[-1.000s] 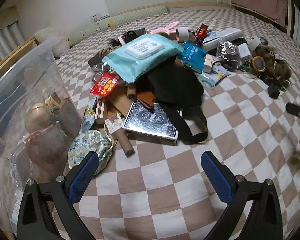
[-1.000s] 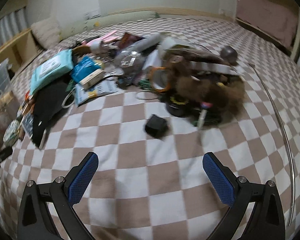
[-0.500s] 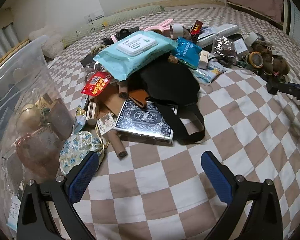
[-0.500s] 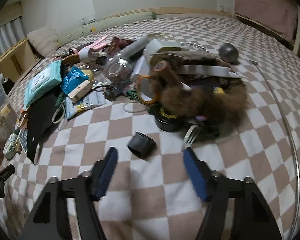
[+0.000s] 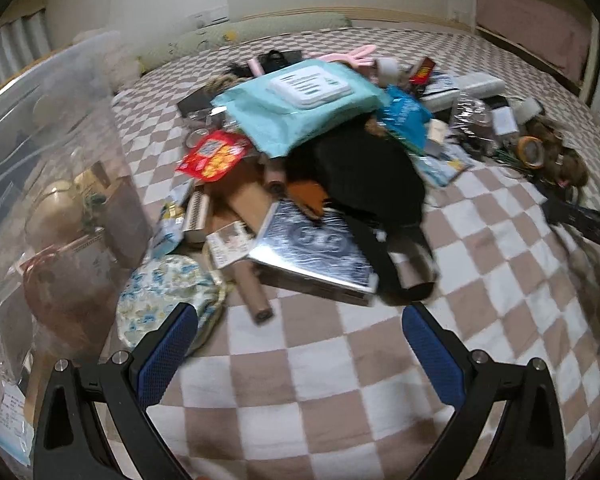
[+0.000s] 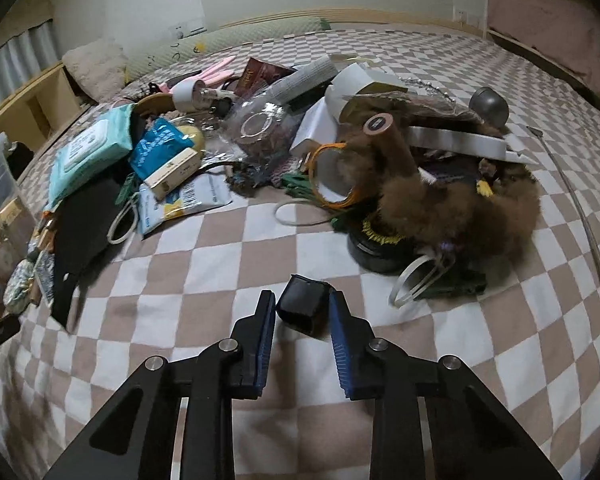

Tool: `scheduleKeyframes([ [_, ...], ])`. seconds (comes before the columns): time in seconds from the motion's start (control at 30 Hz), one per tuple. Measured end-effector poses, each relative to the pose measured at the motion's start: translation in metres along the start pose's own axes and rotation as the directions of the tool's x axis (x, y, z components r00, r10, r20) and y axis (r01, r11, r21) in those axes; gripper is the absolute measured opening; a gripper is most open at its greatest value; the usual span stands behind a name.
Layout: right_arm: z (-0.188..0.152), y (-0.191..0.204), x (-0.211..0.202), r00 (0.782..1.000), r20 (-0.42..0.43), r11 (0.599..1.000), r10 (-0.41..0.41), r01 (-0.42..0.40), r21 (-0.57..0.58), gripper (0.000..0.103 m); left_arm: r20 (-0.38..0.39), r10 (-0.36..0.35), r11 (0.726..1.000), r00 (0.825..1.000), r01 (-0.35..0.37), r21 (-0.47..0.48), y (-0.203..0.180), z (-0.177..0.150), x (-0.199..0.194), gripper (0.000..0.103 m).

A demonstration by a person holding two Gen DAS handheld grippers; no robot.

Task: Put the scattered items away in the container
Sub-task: 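Close the left gripper on the blue floral fabric pouch while the right gripper holds the black item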

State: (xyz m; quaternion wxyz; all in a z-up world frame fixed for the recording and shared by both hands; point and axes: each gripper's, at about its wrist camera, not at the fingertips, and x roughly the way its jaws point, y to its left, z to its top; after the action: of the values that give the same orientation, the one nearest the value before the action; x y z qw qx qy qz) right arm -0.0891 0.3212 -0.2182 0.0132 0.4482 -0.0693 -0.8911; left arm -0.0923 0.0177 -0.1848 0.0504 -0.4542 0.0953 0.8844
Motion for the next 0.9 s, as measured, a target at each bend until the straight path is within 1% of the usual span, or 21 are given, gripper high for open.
scheduleKeyframes([
  [0.13, -0.006, 0.005, -0.006, 0.999, -0.006, 0.999, 0.039, -0.039, 0.003, 0.028, -0.027, 0.051, 0.998, 0.998, -0.052, -0.041, 0.014, -0.001, 0.009, 0.103],
  [0.23, -0.01, 0.009, -0.011, 0.997, -0.012, 0.997, 0.072, -0.071, 0.009, 0.028, -0.041, 0.077, 0.995, 0.996, -0.08, -0.064, 0.026, -0.002, 0.015, 0.103],
  [0.47, -0.012, 0.026, -0.022, 0.994, -0.004, 0.994, 0.112, -0.112, -0.009, 0.028, -0.083, 0.128, 0.983, 0.988, -0.137, -0.12, 0.056, -0.004, 0.031, 0.103],
  [0.6, -0.012, 0.031, -0.026, 0.993, 0.001, 0.993, 0.117, -0.117, -0.019, 0.028, -0.102, 0.174, 0.976, 0.979, -0.186, -0.114, 0.07, -0.006, 0.038, 0.103],
  [0.77, -0.013, 0.034, -0.026, 0.993, -0.004, 0.993, 0.12, -0.12, -0.021, 0.028, -0.116, 0.184, 0.976, 0.976, -0.195, -0.094, 0.072, -0.009, 0.044, 0.103],
  [0.9, -0.014, 0.035, -0.026, 0.993, -0.008, 0.993, 0.119, -0.119, -0.019, 0.028, -0.107, 0.209, 0.974, 0.972, -0.217, -0.063, 0.067, -0.009, 0.05, 0.103],
])
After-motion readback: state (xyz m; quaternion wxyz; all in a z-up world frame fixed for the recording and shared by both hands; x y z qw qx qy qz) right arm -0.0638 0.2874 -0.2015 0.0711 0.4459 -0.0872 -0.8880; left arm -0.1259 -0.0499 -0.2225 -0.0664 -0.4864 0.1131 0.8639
